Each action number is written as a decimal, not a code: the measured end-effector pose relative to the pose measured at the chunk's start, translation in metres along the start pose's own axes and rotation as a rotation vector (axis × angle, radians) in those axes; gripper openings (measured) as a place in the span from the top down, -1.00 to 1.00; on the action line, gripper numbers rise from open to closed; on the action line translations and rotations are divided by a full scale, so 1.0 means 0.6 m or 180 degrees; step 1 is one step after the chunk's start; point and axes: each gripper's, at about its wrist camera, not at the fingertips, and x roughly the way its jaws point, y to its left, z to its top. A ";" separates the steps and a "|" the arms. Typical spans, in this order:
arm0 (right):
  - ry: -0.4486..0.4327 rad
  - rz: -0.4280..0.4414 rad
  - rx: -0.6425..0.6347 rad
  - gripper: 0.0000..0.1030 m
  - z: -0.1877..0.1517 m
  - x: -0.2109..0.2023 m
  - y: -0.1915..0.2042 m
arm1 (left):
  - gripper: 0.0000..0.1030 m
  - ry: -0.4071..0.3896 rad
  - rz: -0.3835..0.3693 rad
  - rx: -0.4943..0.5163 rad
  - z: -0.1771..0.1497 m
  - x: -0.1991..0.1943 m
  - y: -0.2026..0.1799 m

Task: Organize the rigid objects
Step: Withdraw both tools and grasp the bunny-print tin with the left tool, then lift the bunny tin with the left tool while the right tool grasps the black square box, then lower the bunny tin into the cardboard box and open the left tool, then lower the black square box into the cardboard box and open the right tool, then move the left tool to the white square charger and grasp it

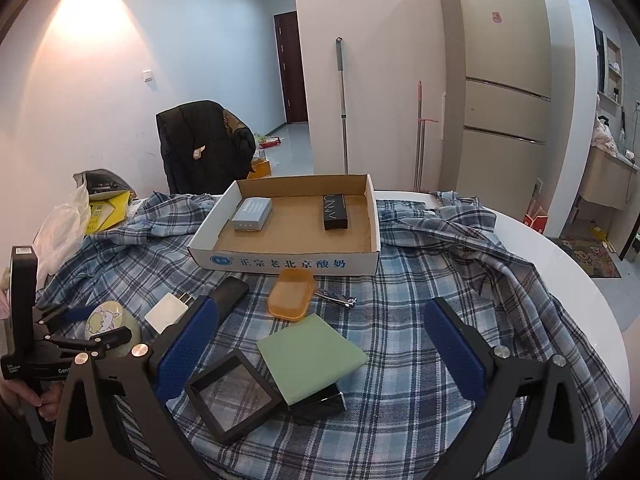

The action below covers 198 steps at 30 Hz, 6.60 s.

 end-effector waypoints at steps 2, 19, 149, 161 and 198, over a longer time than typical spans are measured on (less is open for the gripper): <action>-0.0002 -0.0013 0.0007 -0.99 0.001 -0.001 -0.002 | -0.43 -0.0026 -0.0043 -0.0020 0.000 -0.002 0.001; 0.0455 0.0234 -0.0368 -0.64 -0.014 -0.022 -0.025 | -0.43 -0.0884 -0.0284 0.0344 0.042 -0.149 -0.113; 0.1300 -0.0175 -0.0075 0.15 0.102 0.357 -0.022 | -1.00 -0.1297 -0.0522 -0.0099 0.295 0.038 -0.117; -0.0038 -0.0102 0.0442 -0.53 0.214 0.126 -0.056 | -1.00 -0.1660 -0.0664 -0.0072 0.303 -0.122 -0.129; -0.0267 0.0196 0.0195 -1.00 0.036 0.033 -0.053 | -1.00 -0.1332 -0.0257 0.0217 0.087 -0.073 -0.093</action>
